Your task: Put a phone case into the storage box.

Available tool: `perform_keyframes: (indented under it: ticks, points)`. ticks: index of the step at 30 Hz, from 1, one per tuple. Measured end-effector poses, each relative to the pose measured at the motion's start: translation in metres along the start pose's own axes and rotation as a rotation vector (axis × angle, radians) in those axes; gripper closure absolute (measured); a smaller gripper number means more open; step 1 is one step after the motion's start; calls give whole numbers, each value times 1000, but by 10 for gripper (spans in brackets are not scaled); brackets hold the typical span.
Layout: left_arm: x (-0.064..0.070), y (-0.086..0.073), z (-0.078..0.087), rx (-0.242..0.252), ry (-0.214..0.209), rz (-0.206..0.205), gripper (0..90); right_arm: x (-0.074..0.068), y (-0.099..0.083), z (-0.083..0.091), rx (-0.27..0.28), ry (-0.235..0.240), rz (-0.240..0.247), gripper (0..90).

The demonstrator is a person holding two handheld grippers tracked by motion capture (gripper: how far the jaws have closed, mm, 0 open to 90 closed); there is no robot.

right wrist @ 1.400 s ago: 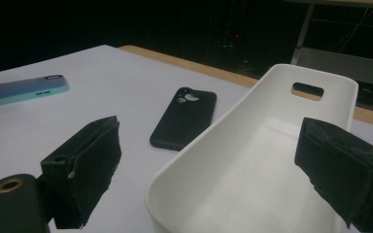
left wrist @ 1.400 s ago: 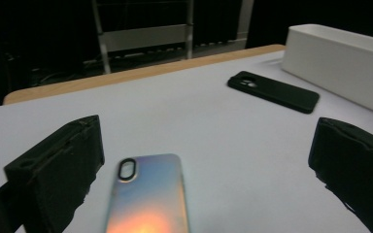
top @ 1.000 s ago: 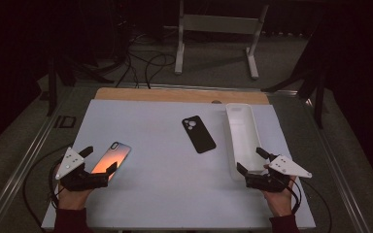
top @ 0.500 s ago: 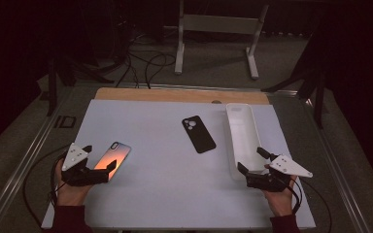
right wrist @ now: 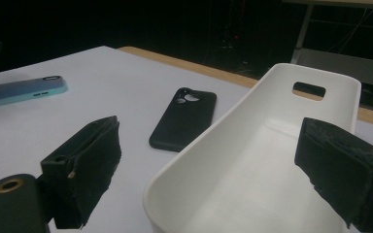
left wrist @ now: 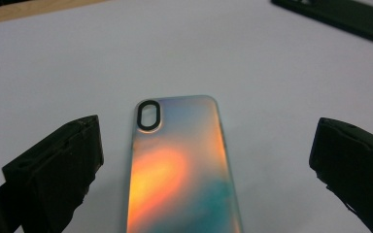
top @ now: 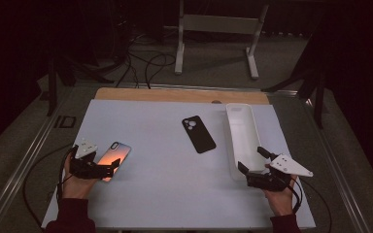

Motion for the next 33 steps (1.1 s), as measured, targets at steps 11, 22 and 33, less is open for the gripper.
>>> perform_keyframes:
  ticks: [11,22,33]
  points:
    - [-8,-1,-15,-58,25,7,0,-1,0,-1,-2,4,4,88]
    - [-12,-3,-31,-121,34,1,0,-3,0,-1,-3,9,8,88]
    - [-11,-8,-46,-216,44,-15,0,-3,0,-1,-6,7,11,88]
Point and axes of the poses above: each handheld gripper's, and its own axes: z roughly backward along the jaws, y roughly out of its top, x roughly to its right, the point moved 4 cm from there along -z, roughly forward along the jaws, and after that the axes turned 11 degrees about -x, right-handed, at the moved point
